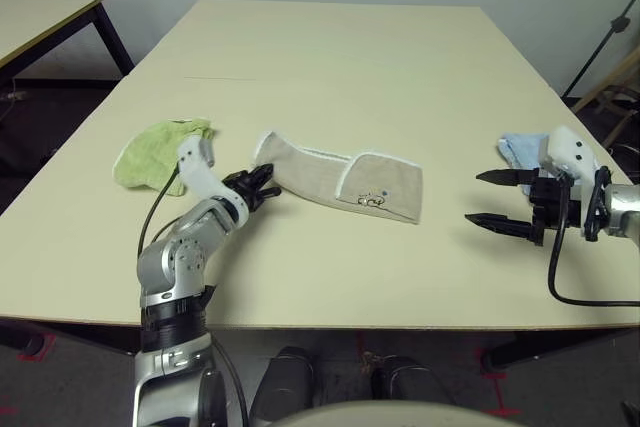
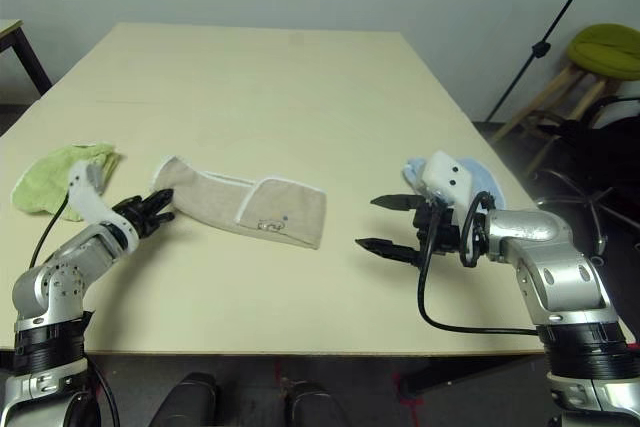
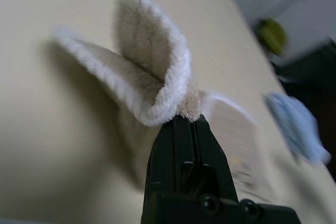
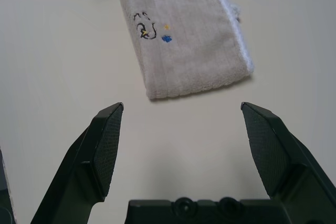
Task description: Fold the towel and set it aside.
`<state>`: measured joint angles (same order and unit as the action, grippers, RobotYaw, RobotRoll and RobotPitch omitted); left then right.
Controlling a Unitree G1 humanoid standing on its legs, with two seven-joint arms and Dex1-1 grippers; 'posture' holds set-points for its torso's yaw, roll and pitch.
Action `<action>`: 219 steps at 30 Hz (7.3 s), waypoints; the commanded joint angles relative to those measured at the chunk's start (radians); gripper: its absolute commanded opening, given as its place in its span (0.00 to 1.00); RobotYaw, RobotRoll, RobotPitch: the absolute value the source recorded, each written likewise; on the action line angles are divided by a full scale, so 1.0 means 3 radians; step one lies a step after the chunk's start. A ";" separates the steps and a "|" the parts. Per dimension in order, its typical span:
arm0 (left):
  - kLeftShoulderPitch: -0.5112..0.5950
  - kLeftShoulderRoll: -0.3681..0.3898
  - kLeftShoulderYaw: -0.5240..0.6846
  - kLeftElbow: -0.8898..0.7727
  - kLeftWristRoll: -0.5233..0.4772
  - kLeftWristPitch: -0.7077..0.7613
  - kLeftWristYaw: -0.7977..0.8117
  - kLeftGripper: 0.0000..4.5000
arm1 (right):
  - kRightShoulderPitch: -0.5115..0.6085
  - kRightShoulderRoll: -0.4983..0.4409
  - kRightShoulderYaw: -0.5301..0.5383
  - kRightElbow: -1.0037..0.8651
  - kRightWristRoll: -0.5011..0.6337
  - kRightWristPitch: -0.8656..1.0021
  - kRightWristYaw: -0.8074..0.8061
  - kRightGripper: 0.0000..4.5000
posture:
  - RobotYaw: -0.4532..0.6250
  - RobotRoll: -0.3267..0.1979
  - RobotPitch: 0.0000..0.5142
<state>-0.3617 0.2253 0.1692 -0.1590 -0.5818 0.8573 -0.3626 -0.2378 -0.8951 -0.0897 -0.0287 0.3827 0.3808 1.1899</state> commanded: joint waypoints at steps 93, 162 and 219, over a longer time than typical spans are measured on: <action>-0.0854 -0.0136 -0.0850 0.1614 0.1116 -0.1391 -0.1076 0.01 | -0.0622 0.1810 0.0054 0.0968 -0.0052 -0.0368 -0.1420 0.00 | 0.44 0.62 0.03; -0.0871 0.1218 -0.0746 0.2169 0.0146 -0.1717 -0.4173 1.00 | -0.1719 0.1855 -0.0947 0.1843 0.0554 0.3489 -0.2928 0.99 | 0.49 0.62 0.03; -0.0858 0.1076 -0.0803 0.2104 0.0250 -0.1496 -0.3911 1.00 | -0.0945 0.2061 -0.2363 0.1366 0.1092 0.0487 -0.4325 0.32 | 0.42 0.62 0.07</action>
<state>-0.6324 0.5509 -0.0810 0.4901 -0.5265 0.3885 -1.5706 -0.5350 -0.2878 -0.8055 0.4073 0.6821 0.4967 -0.0919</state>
